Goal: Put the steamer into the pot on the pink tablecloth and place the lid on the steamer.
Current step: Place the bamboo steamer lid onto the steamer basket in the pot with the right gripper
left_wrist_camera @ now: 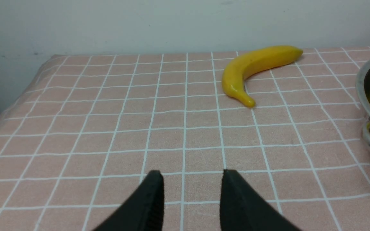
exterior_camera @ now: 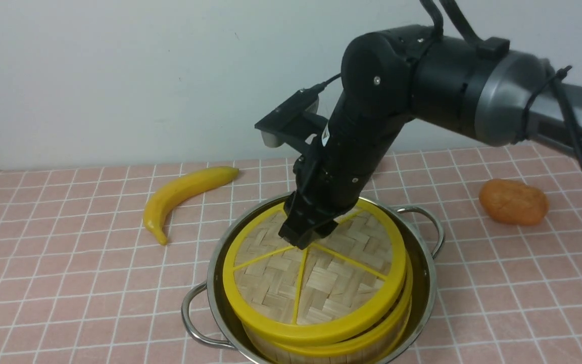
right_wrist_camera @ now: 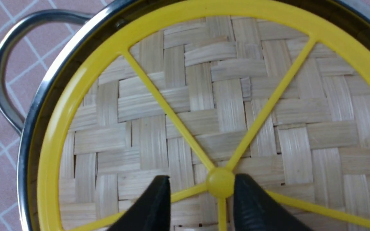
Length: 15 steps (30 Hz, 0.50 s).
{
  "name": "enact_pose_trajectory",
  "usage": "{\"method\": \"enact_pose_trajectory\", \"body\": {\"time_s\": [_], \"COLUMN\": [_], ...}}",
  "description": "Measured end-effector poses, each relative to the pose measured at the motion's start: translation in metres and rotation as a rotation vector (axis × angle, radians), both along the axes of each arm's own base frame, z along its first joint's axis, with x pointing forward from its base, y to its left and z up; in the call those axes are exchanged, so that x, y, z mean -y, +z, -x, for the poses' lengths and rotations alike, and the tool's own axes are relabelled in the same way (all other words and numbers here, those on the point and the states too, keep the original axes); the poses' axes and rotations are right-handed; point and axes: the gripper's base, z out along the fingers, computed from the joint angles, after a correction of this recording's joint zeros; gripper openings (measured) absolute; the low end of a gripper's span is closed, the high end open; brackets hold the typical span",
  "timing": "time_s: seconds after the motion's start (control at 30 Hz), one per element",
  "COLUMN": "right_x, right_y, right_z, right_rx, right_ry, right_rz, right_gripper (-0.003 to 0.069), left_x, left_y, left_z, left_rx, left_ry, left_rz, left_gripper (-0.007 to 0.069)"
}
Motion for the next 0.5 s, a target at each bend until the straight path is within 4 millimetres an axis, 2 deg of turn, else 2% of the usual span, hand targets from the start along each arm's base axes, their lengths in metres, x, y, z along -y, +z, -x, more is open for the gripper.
{"method": "enact_pose_trajectory", "body": {"time_s": [0.17,0.3,0.4,0.43,0.5], "right_x": [-0.003,-0.003,-0.002,-0.001,-0.001], "right_y": [-0.013,-0.014,-0.014,-0.014,-0.014], "right_z": [-0.005,-0.007,-0.008,-0.007,-0.007], "right_rx": [-0.004,0.014,0.020,0.012,0.008], "right_ry": [0.000,0.001,0.003,0.004,0.007], "right_rz": [0.014,0.021,0.032,0.041,0.053], "right_gripper": [0.0360,0.0323,0.0221,0.0156,0.0143], "left_x": [0.000,0.000,0.000,0.000,0.000], "left_y": [0.000,0.000,0.000,0.000,0.000], "left_z": [0.000,0.000,0.000,0.000,0.000], "left_rx": [0.000,0.000,0.000,0.000,0.000], "left_ry": [0.000,0.000,0.000,0.000,0.000], "left_rz": [0.000,0.000,0.000,0.000,0.000], "left_gripper": [0.0243,0.0243,0.0243,0.0243,0.0243]}}
